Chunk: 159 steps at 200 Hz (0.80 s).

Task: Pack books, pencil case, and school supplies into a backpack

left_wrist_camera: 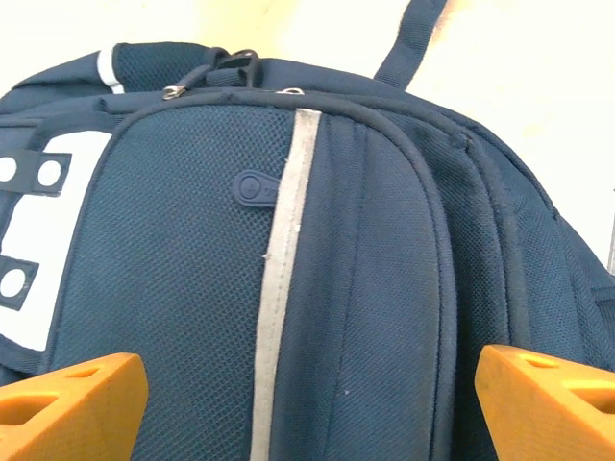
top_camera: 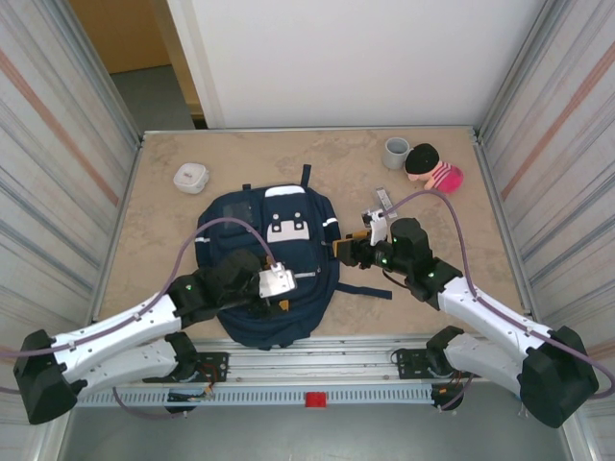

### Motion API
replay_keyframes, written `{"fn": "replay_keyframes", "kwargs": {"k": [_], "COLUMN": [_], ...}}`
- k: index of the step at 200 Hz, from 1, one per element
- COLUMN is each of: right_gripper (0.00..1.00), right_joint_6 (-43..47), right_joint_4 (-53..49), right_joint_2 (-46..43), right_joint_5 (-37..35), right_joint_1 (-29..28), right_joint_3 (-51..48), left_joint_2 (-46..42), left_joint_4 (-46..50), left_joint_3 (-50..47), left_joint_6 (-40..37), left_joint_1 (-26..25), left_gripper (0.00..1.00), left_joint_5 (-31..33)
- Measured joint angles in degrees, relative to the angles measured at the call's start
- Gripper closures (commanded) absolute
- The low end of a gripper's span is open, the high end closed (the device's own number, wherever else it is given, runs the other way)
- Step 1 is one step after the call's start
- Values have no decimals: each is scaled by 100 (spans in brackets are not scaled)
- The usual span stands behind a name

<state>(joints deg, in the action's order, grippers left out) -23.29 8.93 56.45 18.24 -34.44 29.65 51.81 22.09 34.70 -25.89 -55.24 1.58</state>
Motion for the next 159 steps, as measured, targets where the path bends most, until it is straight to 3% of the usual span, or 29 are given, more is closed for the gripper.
{"fn": "replay_keyframes", "kwargs": {"k": [42,71,83,103,127,159], "right_gripper": [46,46,46,46,45,43], "right_joint_6": [0,0,0,2,24,131], "right_joint_4": [44,50,55,85,138,286], "right_joint_2": [55,162,162,162,162,236], "right_joint_5": [39,101,109,127,190,566], "right_joint_1": [-28,-61,-72,-81,-81,-46], "right_joint_3": [0,0,0,0,-2,-11], "left_joint_2": [251,382,374,295,-107,-1003], "left_joint_4": [-133,-435,-570,-817,-1027,-1484], "left_joint_3": [-59,-214,-291,-426,-616,-1067], "left_joint_6": [-48,-98,-116,-109,-63,542], "left_joint_1": [-39,-39,-66,-96,-35,682], "left_gripper": [12,24,33,58,97,100], "left_joint_5": [216,693,793,879,715,-22]}}
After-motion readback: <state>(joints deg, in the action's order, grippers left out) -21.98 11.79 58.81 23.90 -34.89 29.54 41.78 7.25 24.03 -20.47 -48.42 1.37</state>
